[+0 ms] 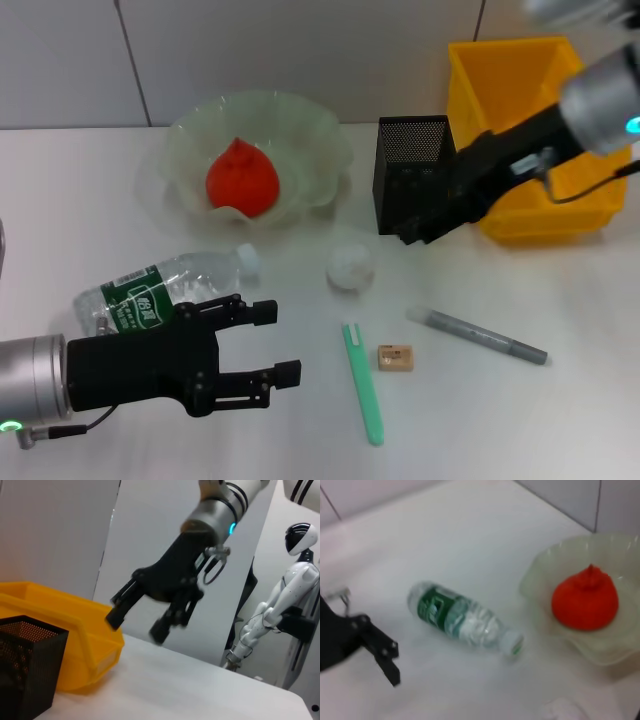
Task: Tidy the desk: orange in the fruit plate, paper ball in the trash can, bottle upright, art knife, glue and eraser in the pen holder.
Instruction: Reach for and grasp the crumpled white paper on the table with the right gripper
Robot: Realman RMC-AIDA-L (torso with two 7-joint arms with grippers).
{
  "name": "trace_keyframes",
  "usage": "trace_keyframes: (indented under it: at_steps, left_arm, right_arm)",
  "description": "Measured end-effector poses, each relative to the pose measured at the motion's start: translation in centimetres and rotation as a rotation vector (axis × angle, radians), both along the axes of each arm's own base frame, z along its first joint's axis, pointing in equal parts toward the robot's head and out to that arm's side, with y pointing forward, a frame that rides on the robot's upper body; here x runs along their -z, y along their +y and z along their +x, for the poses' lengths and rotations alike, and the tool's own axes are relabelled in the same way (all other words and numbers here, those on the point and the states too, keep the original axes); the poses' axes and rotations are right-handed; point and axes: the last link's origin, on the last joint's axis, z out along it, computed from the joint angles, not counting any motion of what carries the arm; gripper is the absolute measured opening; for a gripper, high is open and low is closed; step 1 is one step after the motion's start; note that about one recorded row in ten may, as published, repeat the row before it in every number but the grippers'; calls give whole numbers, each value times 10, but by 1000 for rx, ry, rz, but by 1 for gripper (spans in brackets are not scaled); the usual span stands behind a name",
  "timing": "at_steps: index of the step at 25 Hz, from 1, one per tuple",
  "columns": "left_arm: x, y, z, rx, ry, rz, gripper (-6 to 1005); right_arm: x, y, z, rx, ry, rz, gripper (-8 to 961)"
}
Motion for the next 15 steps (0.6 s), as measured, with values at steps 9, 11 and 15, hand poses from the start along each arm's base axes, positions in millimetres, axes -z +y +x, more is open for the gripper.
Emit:
trace_keyframes:
  at_steps: [9, 11, 15]
  left_arm:
    - [-1, 3, -6, -22, 33, 18, 828]
    - [-1, 4, -9, -32, 48, 20, 828]
    - [-3, 6, -15, -51, 67, 38, 828]
  right_arm:
    - [63, 6, -3, -137, -157, 37, 796]
    - [73, 9, -1, -160, -163, 55, 796]
    - [81, 12, 1, -178, -166, 73, 796]
